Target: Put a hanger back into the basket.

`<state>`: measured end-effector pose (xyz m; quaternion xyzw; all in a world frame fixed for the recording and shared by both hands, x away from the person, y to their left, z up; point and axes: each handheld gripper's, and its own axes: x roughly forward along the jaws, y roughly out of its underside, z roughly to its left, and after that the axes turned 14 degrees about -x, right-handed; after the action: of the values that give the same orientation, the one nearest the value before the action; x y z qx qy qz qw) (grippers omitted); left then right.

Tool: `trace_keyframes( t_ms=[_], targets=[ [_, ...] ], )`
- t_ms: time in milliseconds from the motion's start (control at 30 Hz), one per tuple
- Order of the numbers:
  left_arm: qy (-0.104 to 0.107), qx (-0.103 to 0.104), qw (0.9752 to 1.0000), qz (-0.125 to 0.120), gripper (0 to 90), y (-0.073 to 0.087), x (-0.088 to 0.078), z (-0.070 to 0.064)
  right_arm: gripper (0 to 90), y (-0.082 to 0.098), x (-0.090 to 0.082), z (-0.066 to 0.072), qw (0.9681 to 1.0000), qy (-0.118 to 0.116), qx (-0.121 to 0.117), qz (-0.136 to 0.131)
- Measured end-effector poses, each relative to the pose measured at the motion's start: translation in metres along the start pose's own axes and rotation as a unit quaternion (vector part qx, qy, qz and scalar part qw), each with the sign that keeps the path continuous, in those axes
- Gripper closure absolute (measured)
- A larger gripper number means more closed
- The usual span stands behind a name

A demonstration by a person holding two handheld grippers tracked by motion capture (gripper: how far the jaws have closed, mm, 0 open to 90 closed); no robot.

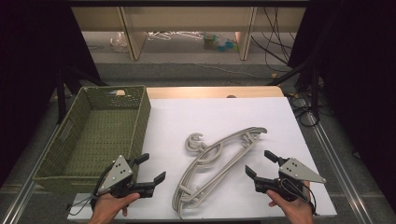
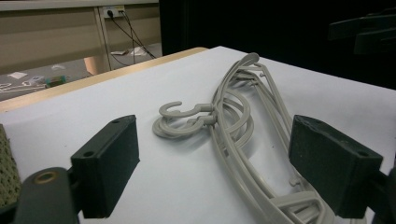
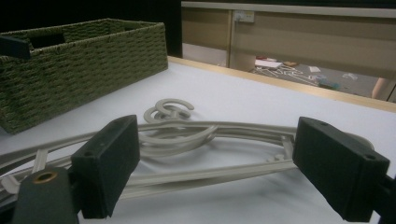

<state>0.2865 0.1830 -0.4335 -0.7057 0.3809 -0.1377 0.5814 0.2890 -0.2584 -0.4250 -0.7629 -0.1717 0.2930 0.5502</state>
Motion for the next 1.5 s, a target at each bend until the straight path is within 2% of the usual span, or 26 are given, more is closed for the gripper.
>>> trace_keyframes(
  t_ms=[33, 100, 133, 167, 233, 333, 433, 467, 500, 533, 600, 667, 700, 733, 767, 967, 1067, 1167, 1200, 1300, 1333, 1367, 1500],
  targets=[
    [-0.001, 0.004, 1.0, 0.004, 18.5, 0.0, 0.0, 0.0, 15.9, 0.0, 0.0, 0.0, 1.0, -0.001, 0.001, 0.0],
    [0.0, -0.001, 1.0, 0.002, 19.3, 0.001, 0.001, 0.001, 16.0, 0.0, 0.0, 0.0, 1.0, -0.001, 0.001, 0.002],
    [-0.006, 0.004, 0.9999, 0.011, 19.2, 0.0, 0.001, 0.001, 16.0, 0.0, 0.001, 0.0, 1.0, -0.002, 0.0, 0.002],
    [-0.016, -0.011, 0.9997, 0.016, 19.5, 0.002, 0.002, 0.0, 16.1, 0.0, 0.001, 0.0, 1.0, -0.001, 0.0, 0.003],
    [-0.017, -0.016, 0.9994, 0.025, 20.5, 0.003, 0.004, 0.002, 16.2, 0.001, 0.001, 0.0, 1.0, -0.001, -0.001, 0.004],
    [-0.017, -0.013, 0.9995, 0.023, 20.3, 0.001, 0.003, 0.004, 16.4, 0.001, 0.002, 0.0, 1.0, 0.003, 0.002, -0.001],
    [-0.019, -0.013, 0.9995, 0.024, 20.6, 0.001, 0.004, 0.004, 16.4, 0.002, 0.001, -0.001, 0.9999, 0.003, 0.001, 0.012],
    [-0.024, -0.022, 0.999, 0.029, 20.3, 0.002, 0.005, 0.003, 16.4, 0.002, 0.001, -0.001, 0.9999, 0.004, 0.001, 0.01],
    [-0.021, -0.015, 0.9992, 0.031, 20.2, 0.002, 0.006, 0.005, 16.5, 0.002, 0.001, -0.001, 0.9999, 0.003, 0.001, 0.01],
    [-0.024, -0.018, 0.999, 0.032, 20.5, 0.002, 0.006, 0.005, 16.5, 0.003, 0.003, -0.001, 1.0, 0.004, 0.003, 0.0],
    [-0.024, -0.027, 0.9988, 0.032, 20.7, 0.002, 0.008, 0.004, 16.5, 0.003, 0.003, -0.002, 1.0, 0.004, 0.003, 0.0],
    [-0.019, -0.02, 0.9991, 0.032, 20.7, 0.002, 0.009, 0.004, 16.7, 0.003, 0.002, -0.003, 1.0, 0.004, 0.002, 0.008],
    [-0.021, -0.027, 0.9988, 0.034, 20.7, 0.002, 0.009, 0.003, 16.7, 0.003, 0.002, -0.003, 1.0, 0.004, 0.002, 0.008],
    [-0.015, -0.027, 0.9989, 0.036, 22.2, 0.003, 0.011, 0.002, 16.8, 0.004, 0.003, -0.004, 1.0, 0.003, 0.003, 0.007],
    [-0.021, -0.027, 0.9986, 0.04, 22.2, 0.003, 0.012, 0.001, 16.8, 0.004, 0.002, -0.004, 1.0, 0.001, 0.002, 0.009],
    [-0.019, -0.023, 0.9985, 0.047, 23.5, 0.001, 0.02, 0.0, 16.9, 0.005, 0.004, -0.005, 1.0, 0.002, 0.004, 0.008],
    [-0.011, -0.035, 0.9954, 0.089, 23.9, 0.001, 0.033, 0.002, 16.9, 0.005, 0.006, -0.005, 0.9999, 0.0, 0.005, 0.009],
    [0.007, -0.057, 0.9898, 0.13, 27.4, 0.002, 0.045, 0.002, 16.9, 0.005, 0.005, -0.005, 1.0, 0.001, 0.004, 0.009],
    [0.01, -0.057, 0.9887, 0.138, 29.4, 0.003, 0.049, 0.002, 16.9, 0.005, 0.005, -0.006, 0.9999, 0.001, 0.004, 0.01],
    [0.023, -0.063, 0.9827, 0.173, 32.7, 0.003, 0.063, 0.0, 16.9, 0.005, 0.006, -0.005, 1.0, -0.002, 0.005, 0.006],
    [0.023, -0.063, 0.9827, 0.173, 34.5, 0.003, 0.063, 0.0, 17.0, 0.004, 0.006, -0.005, 1.0, -0.005, 0.004, 0.007],
    [0.029, -0.07, 0.9793, 0.188, 37.2, 0.003, 0.073, -0.001, 17.0, 0.004, 0.006, -0.004, 0.9999, -0.01, 0.009, 0.011],
    [0.03, -0.089, 0.9715, 0.218, 45.0, 0.001, 0.094, -0.001, 17.3, 0.003, 0.004, -0.003, 0.9997, -0.007, 0.011, 0.022]
  ],
)
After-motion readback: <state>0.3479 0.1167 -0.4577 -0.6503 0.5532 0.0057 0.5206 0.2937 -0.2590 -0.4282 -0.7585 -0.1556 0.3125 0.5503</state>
